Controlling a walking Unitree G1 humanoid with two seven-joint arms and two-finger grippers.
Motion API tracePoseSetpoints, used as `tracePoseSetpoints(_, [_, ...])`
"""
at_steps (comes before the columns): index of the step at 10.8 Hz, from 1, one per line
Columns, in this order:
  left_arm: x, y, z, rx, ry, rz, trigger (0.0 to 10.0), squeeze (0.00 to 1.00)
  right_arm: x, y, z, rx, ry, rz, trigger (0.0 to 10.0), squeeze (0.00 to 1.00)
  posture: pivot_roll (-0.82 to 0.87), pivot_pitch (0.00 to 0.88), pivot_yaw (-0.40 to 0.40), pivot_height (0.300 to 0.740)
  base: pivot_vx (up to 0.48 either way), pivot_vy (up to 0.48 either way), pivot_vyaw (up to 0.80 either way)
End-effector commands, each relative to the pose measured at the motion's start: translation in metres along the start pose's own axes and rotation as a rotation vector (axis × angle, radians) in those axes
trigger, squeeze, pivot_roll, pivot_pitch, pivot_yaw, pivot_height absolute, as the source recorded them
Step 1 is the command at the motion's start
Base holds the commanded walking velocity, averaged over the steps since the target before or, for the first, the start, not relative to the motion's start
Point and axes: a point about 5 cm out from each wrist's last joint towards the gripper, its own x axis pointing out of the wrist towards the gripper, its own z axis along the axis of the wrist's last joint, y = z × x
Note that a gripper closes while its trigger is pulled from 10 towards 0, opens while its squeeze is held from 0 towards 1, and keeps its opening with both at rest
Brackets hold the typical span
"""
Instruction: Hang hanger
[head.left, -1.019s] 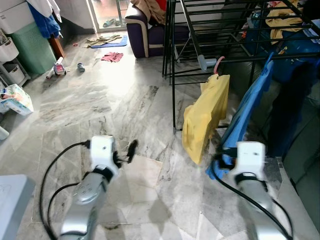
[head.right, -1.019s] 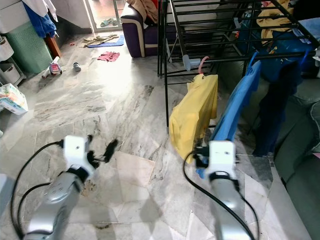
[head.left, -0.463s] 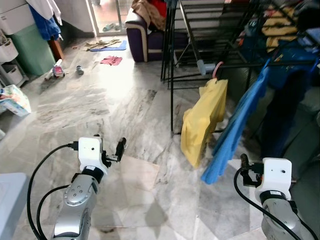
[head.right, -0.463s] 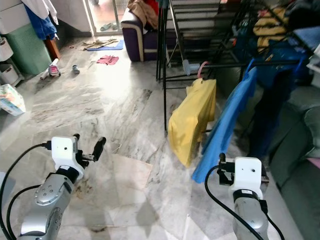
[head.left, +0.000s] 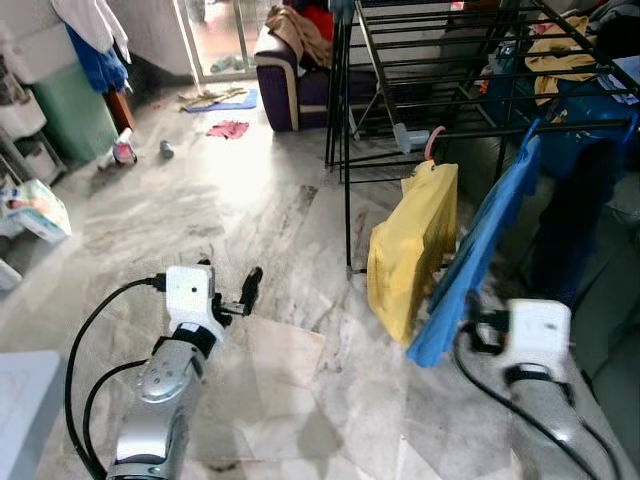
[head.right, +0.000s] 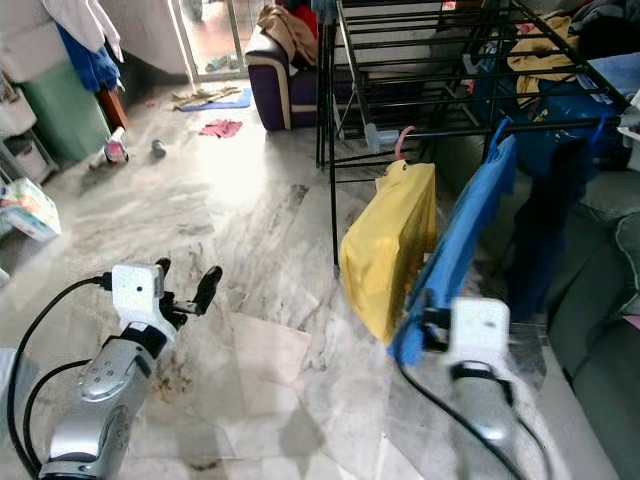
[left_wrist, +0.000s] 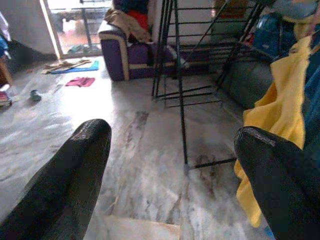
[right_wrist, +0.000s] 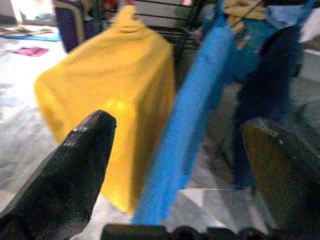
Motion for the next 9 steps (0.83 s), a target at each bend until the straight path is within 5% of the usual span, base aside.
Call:
tracePoseSetpoints(1, [-0.004,0.011,-0.004,0.015,0.012,0.032,10.0,0.0,-0.002,0.005,0.004,0.018,-0.012,0.021,10.0,0.0,-0.1,0.0,0.063,0.74,0.0,0.0,0.0])
tracePoseSetpoints(4, [-0.019,0.017,-0.013,0.027,0.052,0.054,10.0,0.0,-0.013,0.002,-0.002,0.006,0.017,0.032,10.0,0.0,-0.1,0.0,0.053,0.74,0.169,0.0,0.0])
tracePoseSetpoints(9, [-0.018,0.016,-0.012,0.039,0.049,0.044,10.0,0.0,-0.015,0.002,-0.001,-0.018,0.017,0.053,10.0,0.0,-0.11,0.0,0.043,0.74,0.364,0.173,0.0])
